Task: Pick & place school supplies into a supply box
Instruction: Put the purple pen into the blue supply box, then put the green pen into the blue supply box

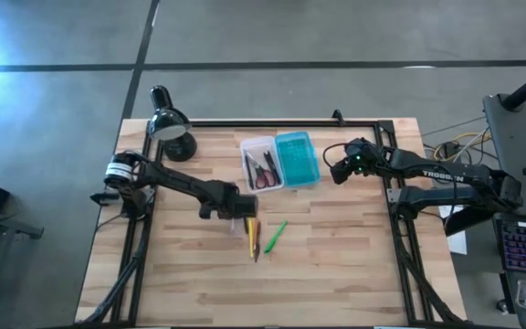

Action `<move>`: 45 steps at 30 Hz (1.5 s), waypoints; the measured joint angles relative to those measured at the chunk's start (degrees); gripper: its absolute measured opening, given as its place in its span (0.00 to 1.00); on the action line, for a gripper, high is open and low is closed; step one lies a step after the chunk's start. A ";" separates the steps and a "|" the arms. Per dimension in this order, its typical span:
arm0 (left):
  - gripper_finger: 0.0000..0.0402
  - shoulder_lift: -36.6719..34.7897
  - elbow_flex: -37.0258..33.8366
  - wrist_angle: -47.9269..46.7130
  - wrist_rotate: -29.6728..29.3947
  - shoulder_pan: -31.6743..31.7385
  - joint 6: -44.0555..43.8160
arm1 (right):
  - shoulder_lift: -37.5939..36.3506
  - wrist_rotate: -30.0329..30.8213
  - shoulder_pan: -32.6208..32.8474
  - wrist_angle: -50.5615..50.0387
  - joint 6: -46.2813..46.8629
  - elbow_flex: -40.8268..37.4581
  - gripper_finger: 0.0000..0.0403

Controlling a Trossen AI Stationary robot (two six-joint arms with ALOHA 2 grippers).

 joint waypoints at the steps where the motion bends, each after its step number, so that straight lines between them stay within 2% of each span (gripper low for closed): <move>1: 0.03 -0.42 -0.06 0.44 -0.33 0.04 -0.02 | 0.00 0.04 0.00 0.00 0.02 0.00 0.44; 6: 0.03 -4.95 0.54 1.49 -6.03 0.60 -3.61 | -0.04 1.68 -0.02 0.32 0.48 0.00 0.44; 10: 0.02 -10.35 1.42 4.11 -13.41 1.43 -7.21 | -0.11 1.84 -0.02 0.78 0.52 0.00 0.44; 12: 0.02 -12.31 1.77 7.29 -17.68 2.41 -7.64 | -0.11 1.94 -0.04 1.33 0.55 0.00 0.44; 14: 0.02 -13.47 2.07 12.17 -19.46 4.06 -5.80 | -0.11 1.91 -0.04 2.73 0.45 0.00 0.44; 20: 0.02 -8.22 2.01 25.21 -15.18 13.65 4.90 | -0.02 1.41 -0.09 6.41 -0.01 0.00 0.44; 24: 0.03 -3.43 2.70 25.62 -11.56 18.40 8.97 | -0.02 1.11 -0.09 4.88 -0.15 0.00 0.44; 30: 0.20 0.58 6.23 25.60 -7.61 20.40 14.51 | -0.02 0.28 -0.09 2.17 -0.09 0.00 0.44; 34: 0.29 0.22 8.84 21.94 -7.42 20.17 18.52 | -0.02 -4.02 -0.09 1.86 -2.08 0.00 0.44; 36: 0.31 -0.66 10.24 18.86 -6.62 19.83 23.46 | -0.02 -7.19 -0.09 2.18 -6.33 0.00 0.44; 41: 0.32 -5.20 12.00 13.42 1.44 15.32 48.08 | -0.02 -21.84 0.26 3.06 -26.98 0.00 0.44; 43: 0.32 -6.98 11.49 10.21 2.82 12.46 51.96 | 0.28 -25.52 0.81 3.12 -34.68 0.00 0.44; 45: 0.32 -8.41 10.37 7.20 3.01 9.69 52.89 | 0.40 -27.16 2.14 3.16 -38.38 0.00 0.44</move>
